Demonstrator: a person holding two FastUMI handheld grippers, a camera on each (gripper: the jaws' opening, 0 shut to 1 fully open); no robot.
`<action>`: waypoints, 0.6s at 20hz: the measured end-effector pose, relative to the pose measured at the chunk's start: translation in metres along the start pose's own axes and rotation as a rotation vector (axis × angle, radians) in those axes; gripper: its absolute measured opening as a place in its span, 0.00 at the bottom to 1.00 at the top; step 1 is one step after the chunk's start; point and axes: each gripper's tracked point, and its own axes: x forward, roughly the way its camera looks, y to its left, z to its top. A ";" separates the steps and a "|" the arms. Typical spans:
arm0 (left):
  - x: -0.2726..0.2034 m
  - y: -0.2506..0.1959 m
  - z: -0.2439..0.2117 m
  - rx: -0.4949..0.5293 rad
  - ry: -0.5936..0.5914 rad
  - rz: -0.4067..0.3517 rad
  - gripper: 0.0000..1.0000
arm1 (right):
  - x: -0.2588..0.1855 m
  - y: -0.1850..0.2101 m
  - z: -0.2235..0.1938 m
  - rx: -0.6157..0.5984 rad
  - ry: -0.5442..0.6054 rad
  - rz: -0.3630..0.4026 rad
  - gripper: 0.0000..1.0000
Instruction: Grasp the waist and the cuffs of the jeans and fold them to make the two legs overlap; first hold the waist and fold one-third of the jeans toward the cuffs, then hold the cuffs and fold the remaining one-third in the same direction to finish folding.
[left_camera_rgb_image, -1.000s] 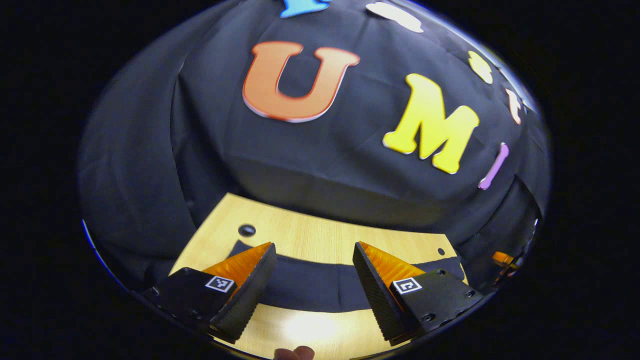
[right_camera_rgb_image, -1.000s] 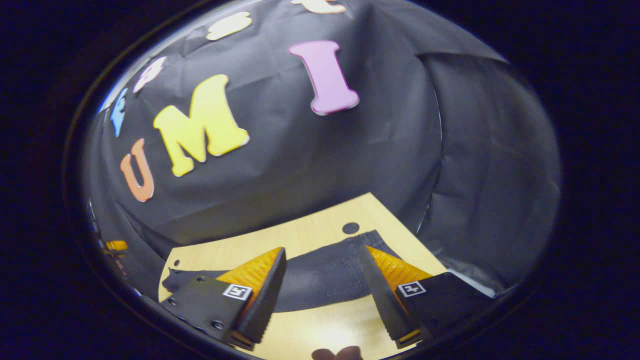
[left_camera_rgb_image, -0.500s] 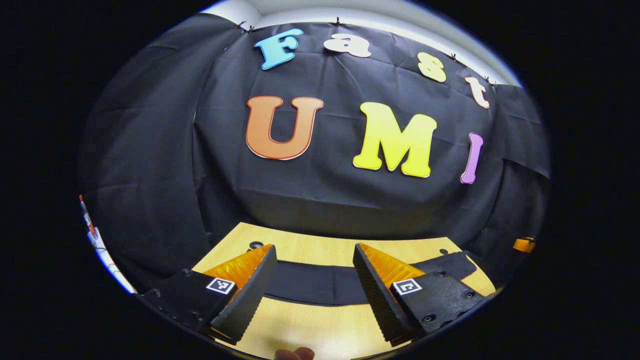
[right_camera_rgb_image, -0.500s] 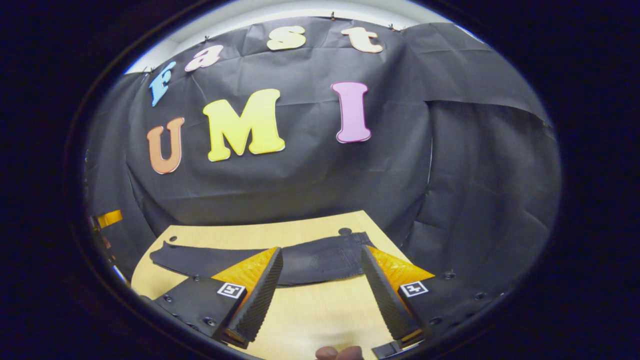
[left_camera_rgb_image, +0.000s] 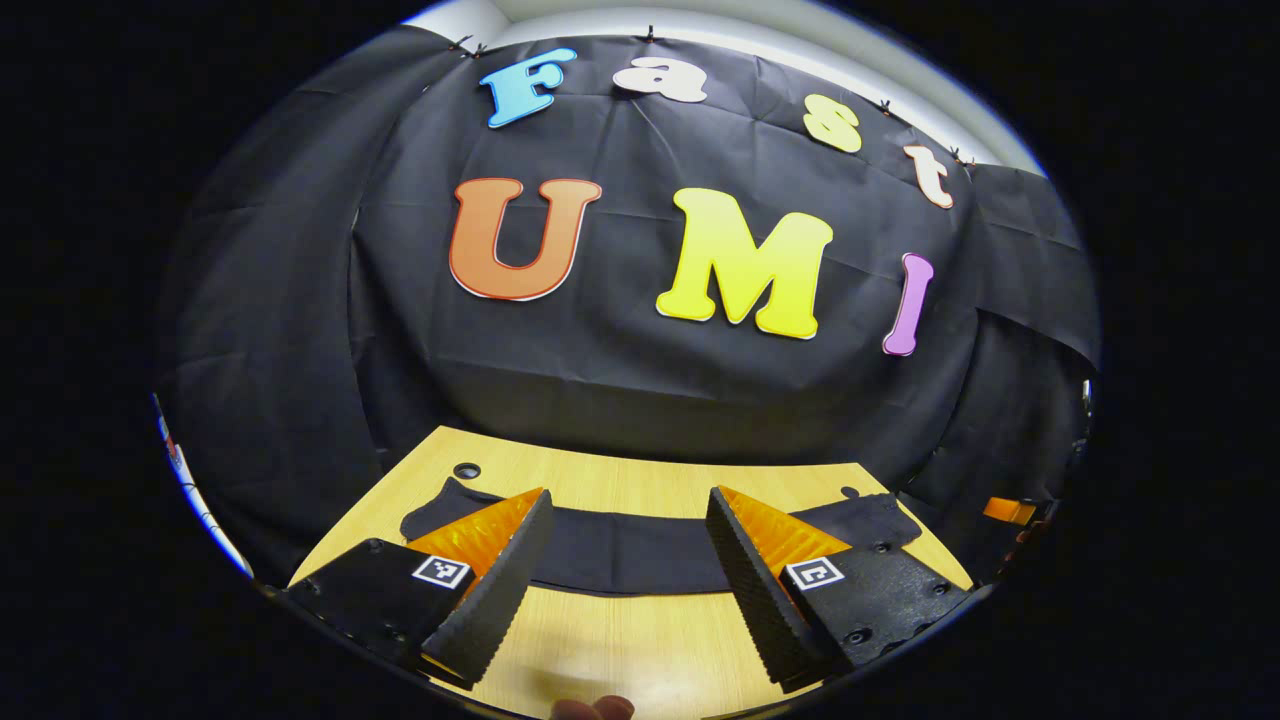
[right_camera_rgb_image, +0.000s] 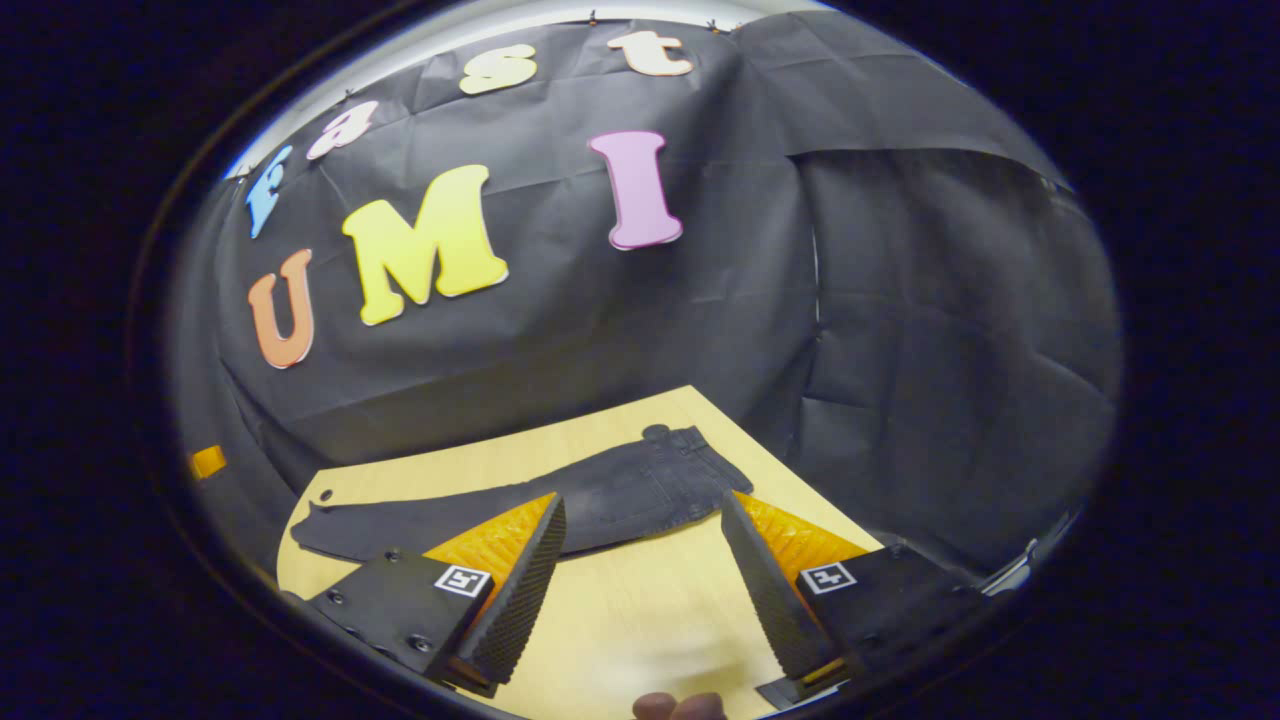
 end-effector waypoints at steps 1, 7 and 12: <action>0.002 -0.006 0.002 0.007 0.003 -0.004 0.99 | 0.011 -0.009 -0.002 0.020 0.005 -0.007 0.92; 0.005 -0.034 0.002 0.010 0.033 0.012 0.99 | 0.112 -0.055 -0.021 0.156 0.043 -0.052 0.96; 0.004 -0.048 -0.019 0.009 0.095 0.044 0.99 | 0.201 -0.084 -0.046 0.223 0.115 -0.080 0.96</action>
